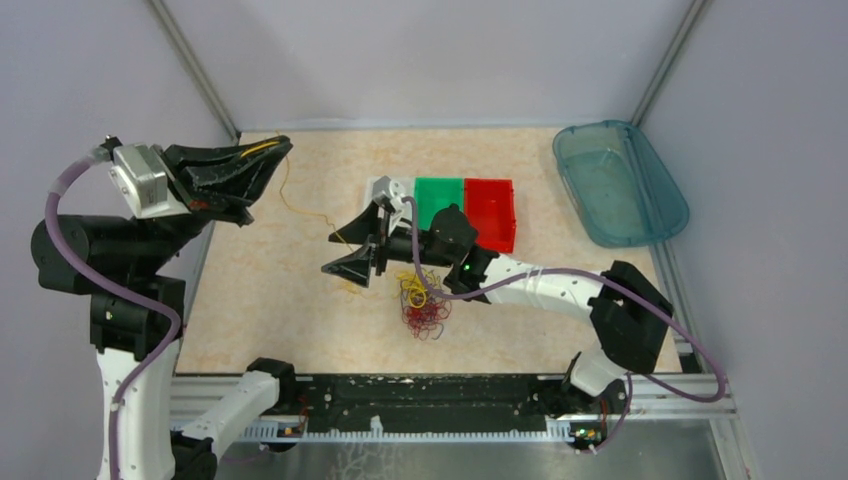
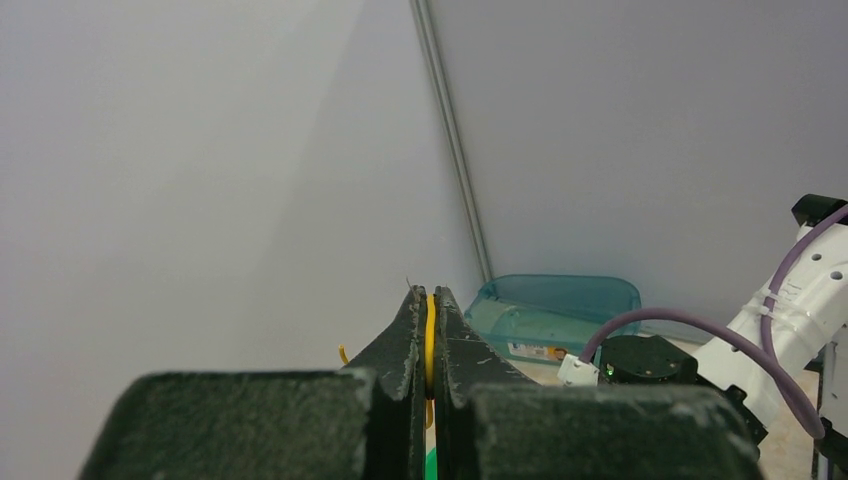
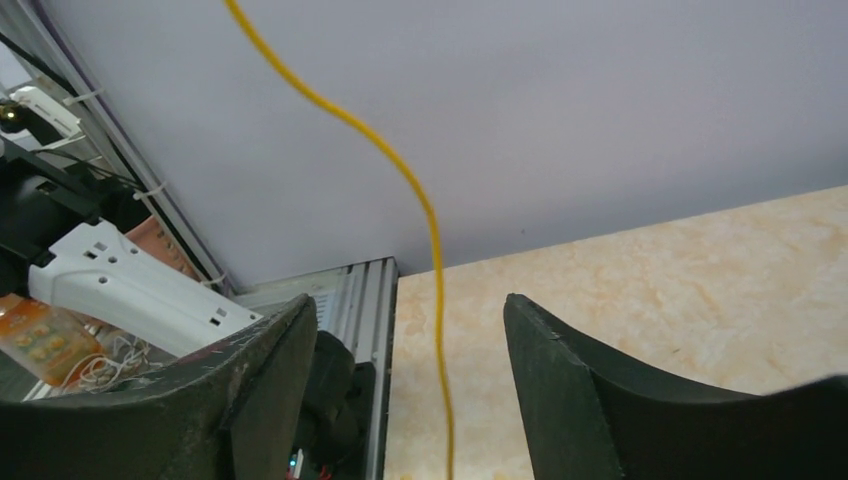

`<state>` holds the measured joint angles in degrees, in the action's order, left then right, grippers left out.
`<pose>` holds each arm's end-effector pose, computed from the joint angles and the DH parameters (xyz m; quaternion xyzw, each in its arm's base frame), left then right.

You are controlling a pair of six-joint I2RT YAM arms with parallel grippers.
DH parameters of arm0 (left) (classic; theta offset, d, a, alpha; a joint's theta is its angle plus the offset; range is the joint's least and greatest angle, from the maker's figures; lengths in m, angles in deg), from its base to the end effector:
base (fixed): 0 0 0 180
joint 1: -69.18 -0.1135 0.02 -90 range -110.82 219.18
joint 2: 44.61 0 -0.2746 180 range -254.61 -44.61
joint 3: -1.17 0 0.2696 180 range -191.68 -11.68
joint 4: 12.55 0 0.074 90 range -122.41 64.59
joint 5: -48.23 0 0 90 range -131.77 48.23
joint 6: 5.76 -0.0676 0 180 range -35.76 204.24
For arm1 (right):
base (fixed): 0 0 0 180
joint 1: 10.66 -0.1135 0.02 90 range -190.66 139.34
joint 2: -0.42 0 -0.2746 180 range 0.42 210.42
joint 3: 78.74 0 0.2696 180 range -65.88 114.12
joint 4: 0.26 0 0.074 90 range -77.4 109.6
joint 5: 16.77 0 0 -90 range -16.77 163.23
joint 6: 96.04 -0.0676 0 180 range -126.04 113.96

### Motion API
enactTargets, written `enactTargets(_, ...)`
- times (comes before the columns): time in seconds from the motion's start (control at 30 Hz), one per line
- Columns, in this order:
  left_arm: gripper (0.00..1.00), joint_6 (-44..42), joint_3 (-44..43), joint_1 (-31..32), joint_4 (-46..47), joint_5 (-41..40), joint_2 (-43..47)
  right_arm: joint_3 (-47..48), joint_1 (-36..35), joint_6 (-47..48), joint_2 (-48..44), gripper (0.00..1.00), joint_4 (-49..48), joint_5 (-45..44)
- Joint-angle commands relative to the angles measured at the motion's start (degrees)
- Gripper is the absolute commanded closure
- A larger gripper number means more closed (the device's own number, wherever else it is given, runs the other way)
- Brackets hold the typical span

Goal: Untangle the cables
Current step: Untie the cable.

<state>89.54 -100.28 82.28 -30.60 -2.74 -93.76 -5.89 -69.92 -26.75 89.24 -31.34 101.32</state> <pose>0.0973 -0.0664 0.6057 0.3246 0.4196 -0.2874 0.7975 0.1784 0.3623 0.3487 -0.3766 0.4932 0.6080 0.4953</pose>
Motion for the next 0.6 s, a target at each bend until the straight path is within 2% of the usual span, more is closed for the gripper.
enactTargets(0.0,1.0,1.3,-2.3,0.0,0.4,0.5,-0.6,0.5,-0.6,-0.1,1.3,0.35,-4.4,-1.4)
enactTargets(0.07,1.0,1.3,-3.0,0.0,0.6,0.4,-0.8,-1.4,-0.5,-1.2,1.5,0.43,-5.8,-1.1)
enactTargets(0.17,1.0,1.6,-4.1,0.0,1.1,0.6,-1.5,-3.9,-0.5,-3.4,1.9,0.62,-8.1,-0.2)
enactTargets(0.2,1.0,1.7,-4.7,0.0,1.2,0.6,-1.8,-4.7,-0.5,-3.9,2.1,0.66,-8.7,0.1)
enactTargets(0.43,1.0,2.2,-9.3,0.0,1.4,0.6,-3.7,-10.5,-1.0,-6.9,4.4,0.78,-13.3,0.0)
enactTargets(0.57,1.0,1.9,-11.9,0.0,1.6,0.0,-4.5,-12.2,-1.5,-7.6,5.2,0.79,-14.9,-0.1)
